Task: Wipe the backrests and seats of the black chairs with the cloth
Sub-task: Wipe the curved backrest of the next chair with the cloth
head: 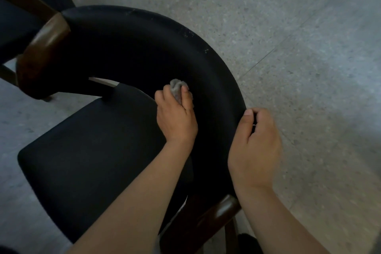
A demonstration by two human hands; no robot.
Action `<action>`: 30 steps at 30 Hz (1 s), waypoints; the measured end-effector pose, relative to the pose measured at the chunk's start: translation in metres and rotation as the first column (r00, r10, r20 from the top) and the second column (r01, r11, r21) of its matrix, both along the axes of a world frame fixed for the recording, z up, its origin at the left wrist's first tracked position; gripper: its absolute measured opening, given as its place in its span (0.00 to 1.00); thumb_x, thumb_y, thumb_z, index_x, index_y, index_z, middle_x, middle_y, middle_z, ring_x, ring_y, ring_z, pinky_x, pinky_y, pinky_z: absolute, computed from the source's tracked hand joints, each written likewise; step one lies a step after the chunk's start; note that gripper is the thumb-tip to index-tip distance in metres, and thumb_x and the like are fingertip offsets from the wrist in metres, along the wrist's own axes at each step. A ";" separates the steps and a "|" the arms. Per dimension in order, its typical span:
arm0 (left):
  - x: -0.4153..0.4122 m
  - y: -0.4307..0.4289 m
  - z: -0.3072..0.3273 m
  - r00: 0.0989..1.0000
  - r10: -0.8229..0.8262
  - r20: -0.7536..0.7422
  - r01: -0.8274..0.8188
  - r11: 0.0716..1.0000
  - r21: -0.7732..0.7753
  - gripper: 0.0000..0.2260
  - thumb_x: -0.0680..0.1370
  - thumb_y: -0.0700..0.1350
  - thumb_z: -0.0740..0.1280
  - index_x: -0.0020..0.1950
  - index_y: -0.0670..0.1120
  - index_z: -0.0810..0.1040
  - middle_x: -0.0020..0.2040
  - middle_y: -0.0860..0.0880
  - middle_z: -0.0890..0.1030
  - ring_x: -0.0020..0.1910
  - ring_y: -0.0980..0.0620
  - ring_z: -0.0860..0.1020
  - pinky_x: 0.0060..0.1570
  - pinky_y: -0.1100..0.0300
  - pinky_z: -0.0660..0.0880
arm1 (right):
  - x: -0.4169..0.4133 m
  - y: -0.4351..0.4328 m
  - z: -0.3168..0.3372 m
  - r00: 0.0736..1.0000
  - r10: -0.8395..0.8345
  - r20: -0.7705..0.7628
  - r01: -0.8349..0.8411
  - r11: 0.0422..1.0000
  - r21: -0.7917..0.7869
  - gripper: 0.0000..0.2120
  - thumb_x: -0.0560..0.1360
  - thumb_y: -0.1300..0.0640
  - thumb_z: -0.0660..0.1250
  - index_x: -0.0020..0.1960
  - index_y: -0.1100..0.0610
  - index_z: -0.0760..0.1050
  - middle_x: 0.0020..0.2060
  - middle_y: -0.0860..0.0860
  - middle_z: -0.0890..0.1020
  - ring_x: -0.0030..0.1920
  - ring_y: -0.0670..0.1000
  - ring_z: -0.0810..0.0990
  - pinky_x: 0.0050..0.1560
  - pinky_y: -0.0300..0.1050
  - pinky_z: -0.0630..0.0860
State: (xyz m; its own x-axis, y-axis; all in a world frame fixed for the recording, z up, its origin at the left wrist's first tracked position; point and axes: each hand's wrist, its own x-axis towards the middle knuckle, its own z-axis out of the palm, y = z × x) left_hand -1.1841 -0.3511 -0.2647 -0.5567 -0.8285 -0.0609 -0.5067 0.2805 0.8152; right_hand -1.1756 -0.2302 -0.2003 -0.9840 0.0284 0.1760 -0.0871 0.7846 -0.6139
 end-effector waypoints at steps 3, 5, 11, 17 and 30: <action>0.005 -0.002 -0.011 1.000 -0.006 0.026 0.005 1.000 0.028 0.22 0.80 0.59 0.49 0.59 0.44 0.71 0.53 0.47 0.71 0.43 0.48 0.75 0.41 0.51 0.72 | 0.000 0.000 0.000 1.000 -0.005 0.004 0.004 1.000 0.020 0.12 0.82 0.50 0.54 0.46 0.53 0.72 0.36 0.46 0.74 0.34 0.47 0.72 0.31 0.40 0.64; 0.011 -0.003 -0.022 0.996 0.013 0.087 -0.021 0.996 0.091 0.19 0.82 0.57 0.50 0.60 0.44 0.70 0.54 0.46 0.71 0.44 0.48 0.75 0.42 0.52 0.72 | 0.000 0.000 0.000 1.000 -0.010 0.002 0.009 1.000 0.028 0.12 0.82 0.50 0.53 0.46 0.53 0.72 0.36 0.46 0.75 0.34 0.48 0.73 0.32 0.43 0.67; 0.030 -0.012 -0.041 0.944 -0.022 0.329 -0.085 0.948 0.308 0.18 0.84 0.54 0.51 0.66 0.45 0.69 0.58 0.44 0.71 0.43 0.51 0.70 0.45 0.54 0.66 | -0.002 0.001 0.003 1.000 -0.006 0.024 0.005 1.000 0.022 0.11 0.82 0.51 0.55 0.46 0.53 0.72 0.37 0.45 0.74 0.34 0.46 0.71 0.32 0.40 0.63; 0.036 -0.027 0.013 0.998 -0.057 -0.007 0.057 0.982 0.182 0.14 0.83 0.55 0.55 0.55 0.46 0.72 0.53 0.50 0.72 0.42 0.63 0.72 0.38 0.71 0.67 | -0.006 0.004 0.008 0.989 0.039 0.144 -0.026 0.995 -0.095 0.13 0.81 0.48 0.54 0.48 0.52 0.73 0.38 0.46 0.76 0.38 0.48 0.75 0.36 0.45 0.70; -0.043 0.000 0.089 0.965 -0.243 -0.102 0.210 0.942 -0.261 0.15 0.70 0.55 0.75 0.50 0.48 0.78 0.51 0.51 0.71 0.48 0.52 0.72 0.43 0.59 0.72 | -0.038 -0.006 0.010 0.982 0.076 0.171 -0.064 0.995 -0.073 0.09 0.82 0.55 0.57 0.43 0.53 0.69 0.33 0.48 0.73 0.34 0.52 0.71 0.35 0.46 0.59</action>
